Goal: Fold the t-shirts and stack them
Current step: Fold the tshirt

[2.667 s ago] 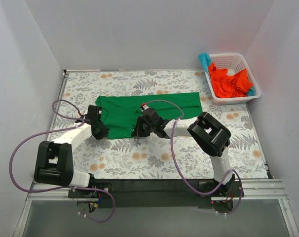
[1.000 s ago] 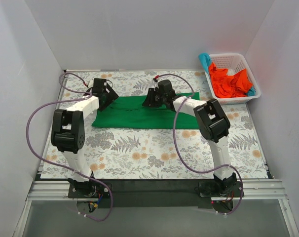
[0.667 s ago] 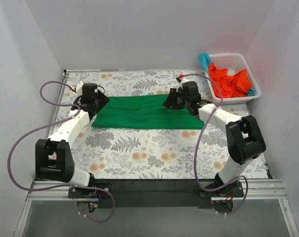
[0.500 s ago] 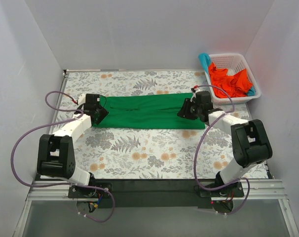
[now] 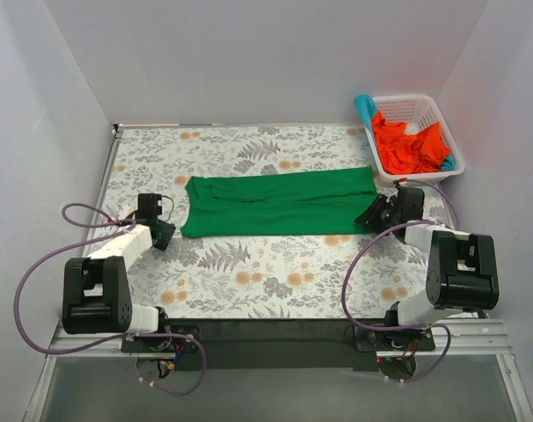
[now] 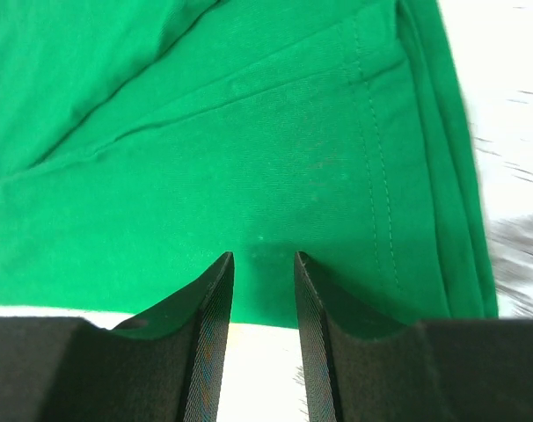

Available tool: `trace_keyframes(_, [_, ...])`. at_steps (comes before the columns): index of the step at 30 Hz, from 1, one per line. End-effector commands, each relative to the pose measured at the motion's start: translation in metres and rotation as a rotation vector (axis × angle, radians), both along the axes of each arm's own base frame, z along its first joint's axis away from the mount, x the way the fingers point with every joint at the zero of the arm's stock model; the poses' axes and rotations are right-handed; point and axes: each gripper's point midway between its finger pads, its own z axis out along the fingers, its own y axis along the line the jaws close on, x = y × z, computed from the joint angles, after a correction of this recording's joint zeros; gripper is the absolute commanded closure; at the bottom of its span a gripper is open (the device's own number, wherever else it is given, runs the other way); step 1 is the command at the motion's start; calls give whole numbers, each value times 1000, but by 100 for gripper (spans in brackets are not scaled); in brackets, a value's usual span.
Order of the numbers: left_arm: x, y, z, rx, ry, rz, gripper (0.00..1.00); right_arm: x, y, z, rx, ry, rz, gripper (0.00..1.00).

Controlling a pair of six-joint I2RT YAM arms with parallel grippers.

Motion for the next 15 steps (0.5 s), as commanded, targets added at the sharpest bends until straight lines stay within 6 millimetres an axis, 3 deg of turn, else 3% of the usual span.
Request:
trace_keyframes(1, [-18, 16, -1, 22, 34, 77, 71, -35, -16, -25, -56, 124, -28, 59])
trace_keyframes(4, [-6, 9, 19, 7, -16, 14, 62, -28, -11, -6, -80, 67, 23, 59])
trace_keyframes(6, [5, 6, 39, 16, -64, -38, 48, -33, -12, 3, -128, 76, 42, 58])
trace_keyframes(8, [11, -7, 61, -2, -117, -95, 35, -28, -8, 18, -173, 38, 71, 58])
trace_keyframes(9, [14, -13, 70, -4, -140, -119, 32, -24, -14, 26, -212, 14, 47, 58])
trace_keyframes(10, [15, -32, 83, -9, -168, -176, 30, -25, -2, 32, -233, 1, 86, 58])
trace_keyframes(12, [15, -56, 92, -27, -191, -235, 27, -22, -5, 40, -286, -21, 80, 58])
trace_keyframes(15, [20, -84, 90, -77, -192, -300, 27, -19, -2, 44, -321, -24, 100, 58])
